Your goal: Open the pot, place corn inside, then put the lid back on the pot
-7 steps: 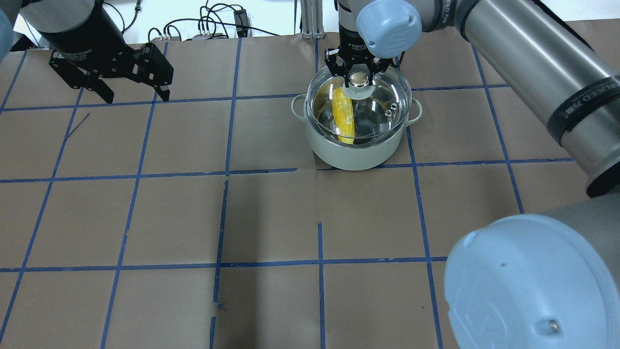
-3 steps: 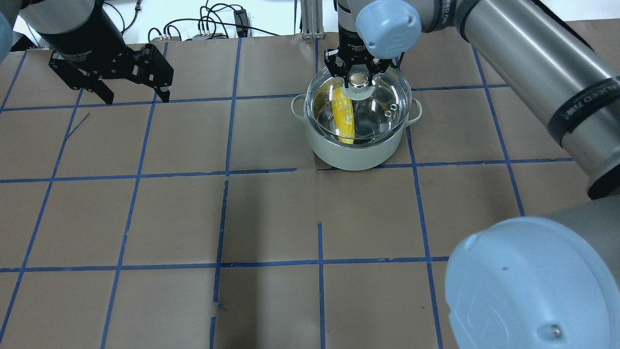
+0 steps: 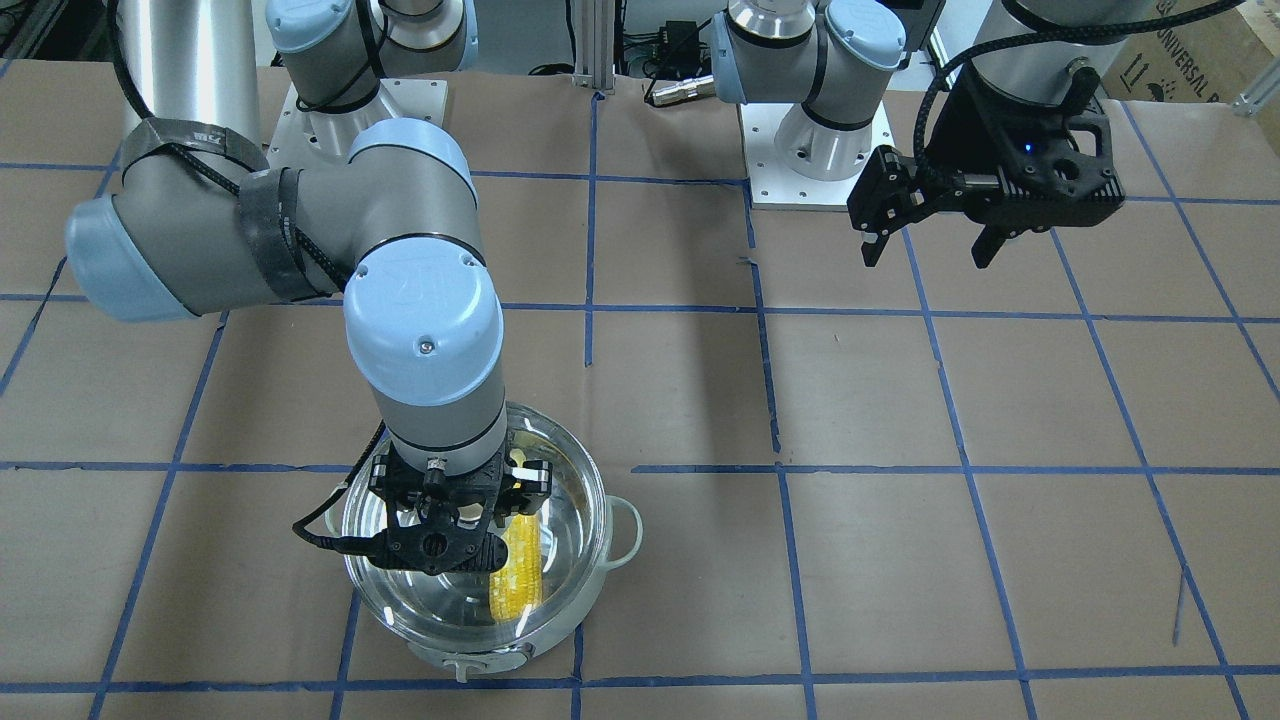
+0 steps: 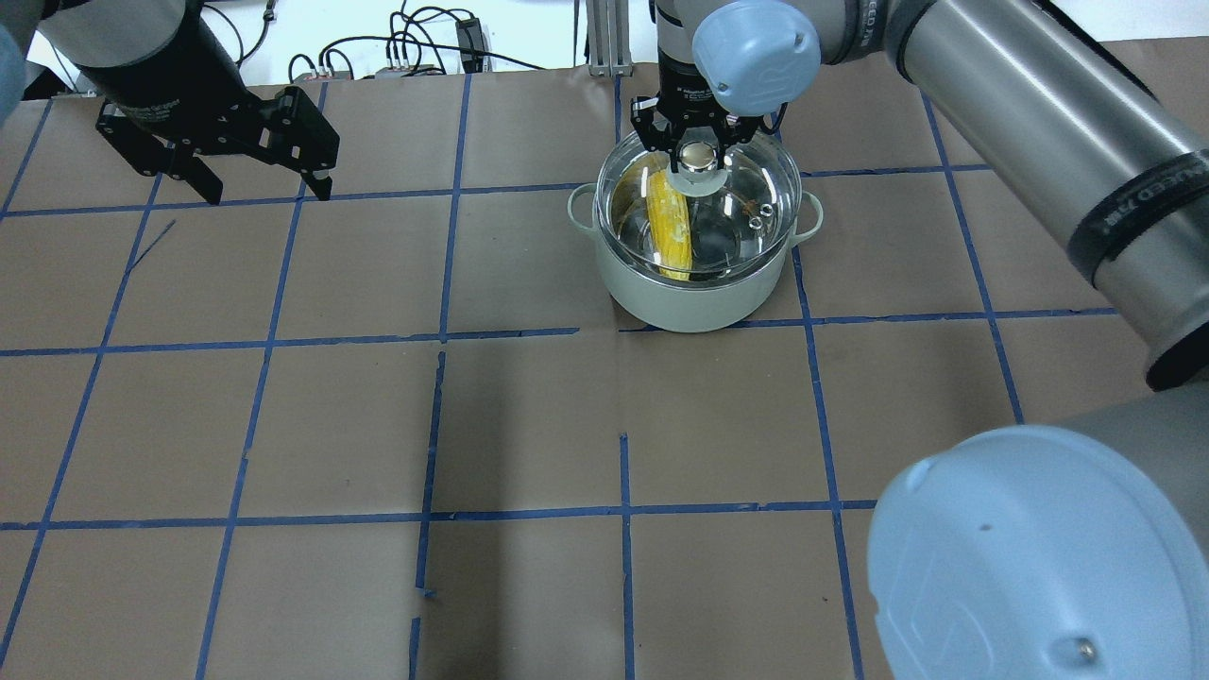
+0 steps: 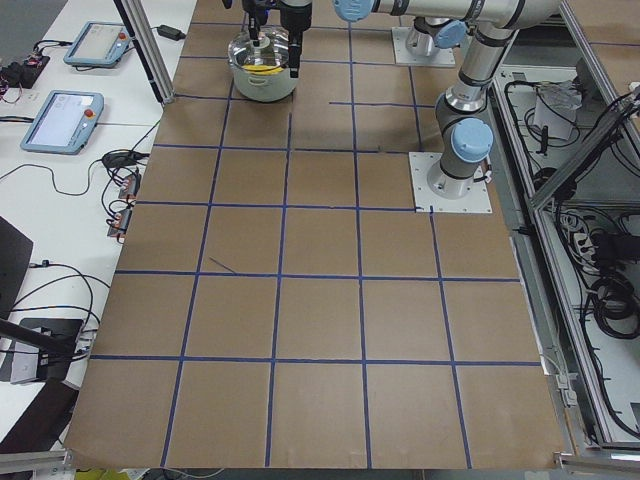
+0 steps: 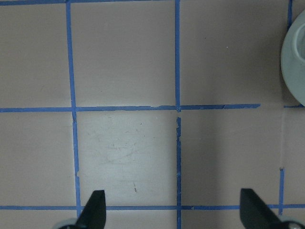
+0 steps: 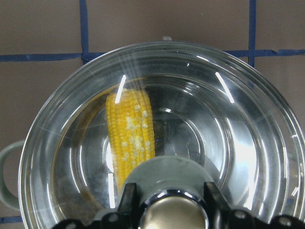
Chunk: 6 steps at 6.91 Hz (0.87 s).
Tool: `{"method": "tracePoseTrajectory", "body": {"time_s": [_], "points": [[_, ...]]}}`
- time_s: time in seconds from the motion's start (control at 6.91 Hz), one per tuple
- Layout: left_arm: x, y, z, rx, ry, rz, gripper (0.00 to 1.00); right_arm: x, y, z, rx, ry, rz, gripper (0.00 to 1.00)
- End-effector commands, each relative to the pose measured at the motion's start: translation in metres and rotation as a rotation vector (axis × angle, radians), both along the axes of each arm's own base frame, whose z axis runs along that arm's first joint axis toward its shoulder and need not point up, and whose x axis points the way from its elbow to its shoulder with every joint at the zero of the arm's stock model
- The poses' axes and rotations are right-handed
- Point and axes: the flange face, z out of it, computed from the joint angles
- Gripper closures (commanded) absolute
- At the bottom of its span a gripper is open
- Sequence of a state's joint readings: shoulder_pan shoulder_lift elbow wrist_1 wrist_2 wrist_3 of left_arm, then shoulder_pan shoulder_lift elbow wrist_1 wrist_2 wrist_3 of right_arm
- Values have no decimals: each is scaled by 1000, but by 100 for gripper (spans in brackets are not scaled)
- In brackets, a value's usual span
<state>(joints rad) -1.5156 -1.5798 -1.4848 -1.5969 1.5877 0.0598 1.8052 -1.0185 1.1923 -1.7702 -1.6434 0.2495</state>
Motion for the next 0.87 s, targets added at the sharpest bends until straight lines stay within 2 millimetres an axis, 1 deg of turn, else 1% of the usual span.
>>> {"method": "tracePoseTrajectory", "body": {"time_s": [0.0,0.14,0.43,0.72], "points": [[0,0,0,0,0,0,0,0,1,0,1,1,0,93],[0,0,0,0,0,0,0,1,2,0,4,2,1,93],[0,0,0,0,0,0,0,-2,7,-9,22,6,0,93],[0,0,0,0,0,0,0,-1,7,-8,21,4,0,93]]}}
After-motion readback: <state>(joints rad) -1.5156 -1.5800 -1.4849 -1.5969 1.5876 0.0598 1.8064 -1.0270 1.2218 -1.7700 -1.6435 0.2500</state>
